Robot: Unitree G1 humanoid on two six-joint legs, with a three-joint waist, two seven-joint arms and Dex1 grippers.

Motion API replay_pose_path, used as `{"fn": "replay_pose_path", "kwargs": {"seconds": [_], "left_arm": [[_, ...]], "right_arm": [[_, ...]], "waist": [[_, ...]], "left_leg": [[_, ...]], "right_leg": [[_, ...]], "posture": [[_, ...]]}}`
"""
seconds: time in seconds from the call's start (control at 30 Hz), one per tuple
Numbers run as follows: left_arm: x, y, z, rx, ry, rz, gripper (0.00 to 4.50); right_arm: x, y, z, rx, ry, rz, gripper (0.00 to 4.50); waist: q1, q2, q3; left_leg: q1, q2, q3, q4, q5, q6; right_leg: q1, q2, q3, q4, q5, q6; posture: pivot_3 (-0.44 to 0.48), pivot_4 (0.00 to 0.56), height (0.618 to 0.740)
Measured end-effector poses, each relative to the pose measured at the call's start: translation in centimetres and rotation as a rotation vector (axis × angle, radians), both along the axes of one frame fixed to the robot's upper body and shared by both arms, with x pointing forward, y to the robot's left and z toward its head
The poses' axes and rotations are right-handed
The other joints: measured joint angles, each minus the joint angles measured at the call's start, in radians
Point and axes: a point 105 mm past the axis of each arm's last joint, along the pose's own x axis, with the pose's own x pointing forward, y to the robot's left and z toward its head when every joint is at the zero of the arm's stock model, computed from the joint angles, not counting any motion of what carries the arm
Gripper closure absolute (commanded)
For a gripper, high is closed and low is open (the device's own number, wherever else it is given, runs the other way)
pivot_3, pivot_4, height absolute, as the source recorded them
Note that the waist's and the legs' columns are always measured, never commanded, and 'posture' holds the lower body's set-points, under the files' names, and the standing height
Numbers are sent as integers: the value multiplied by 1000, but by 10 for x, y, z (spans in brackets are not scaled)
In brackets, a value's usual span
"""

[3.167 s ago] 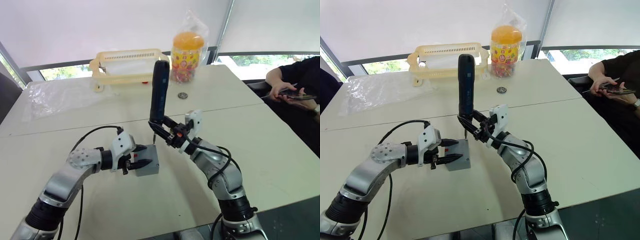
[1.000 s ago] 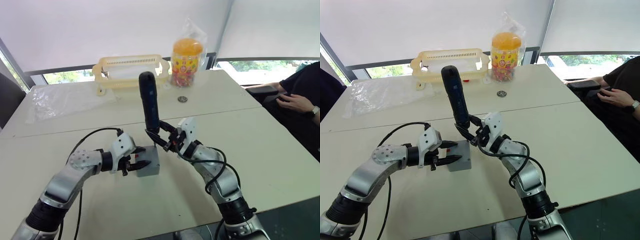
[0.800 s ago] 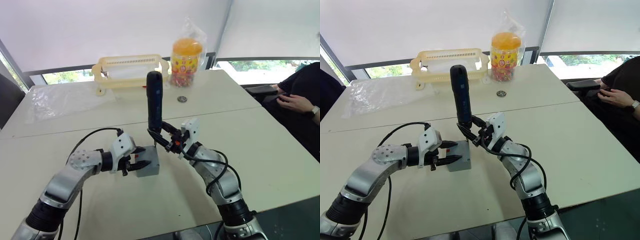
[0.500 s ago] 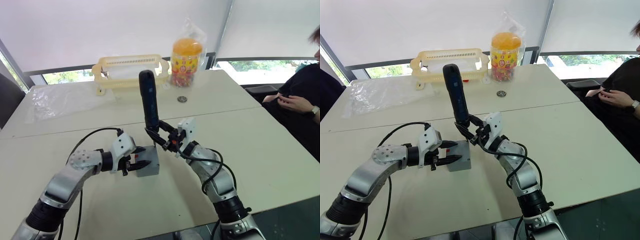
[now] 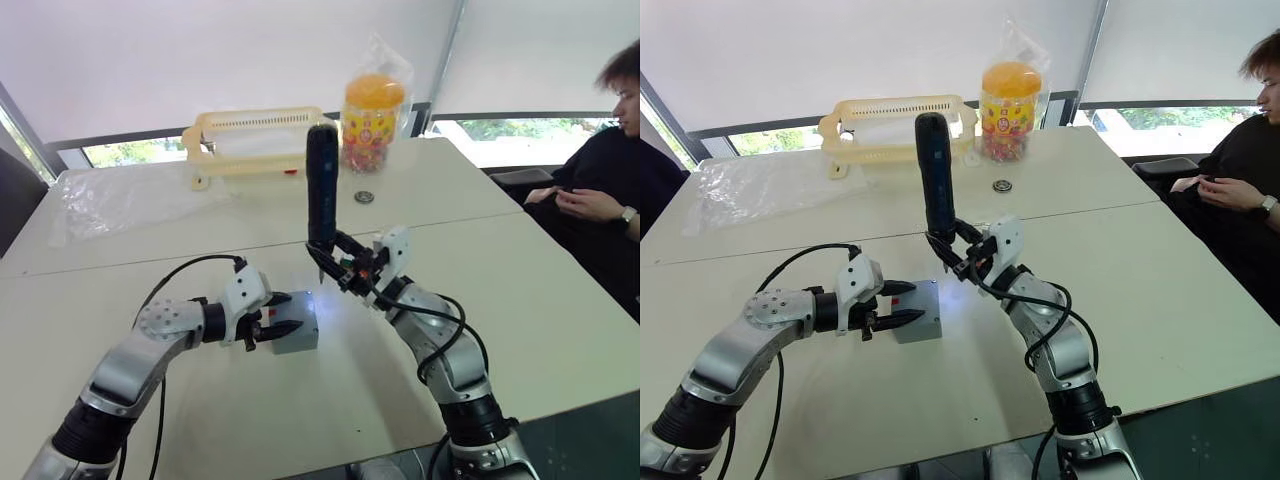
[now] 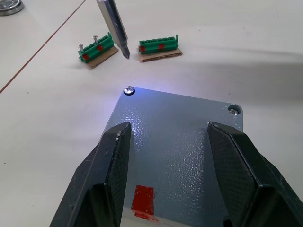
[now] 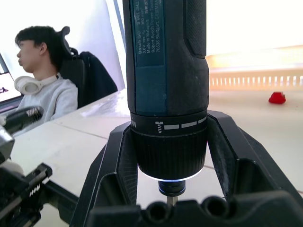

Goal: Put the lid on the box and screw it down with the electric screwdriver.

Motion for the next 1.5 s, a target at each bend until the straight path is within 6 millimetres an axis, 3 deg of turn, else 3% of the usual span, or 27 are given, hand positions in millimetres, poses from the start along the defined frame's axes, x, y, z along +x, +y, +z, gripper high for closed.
{"fn": "replay_pose_path", "kwargs": {"seconds": [0.4, 1.5], "left_arm": [[0, 0, 0, 0, 0, -2, 1931], [-1, -1, 1, 0, -6, -7, 1931]], "right_arm": [[-4, 15, 0, 28, 18, 36, 2805], [-3, 15, -16, 5, 48, 31, 2805]], "waist": [[0, 0, 0], [0, 0, 0]], "left_leg": [[0, 0, 0, -1, 0, 0], [0, 0, 0, -10, 0, 0]], "right_leg": [[0, 0, 0, -1, 0, 0], [-1, 0, 0, -9, 0, 0]], "posture": [[0, 150, 740], [0, 150, 740]]}}
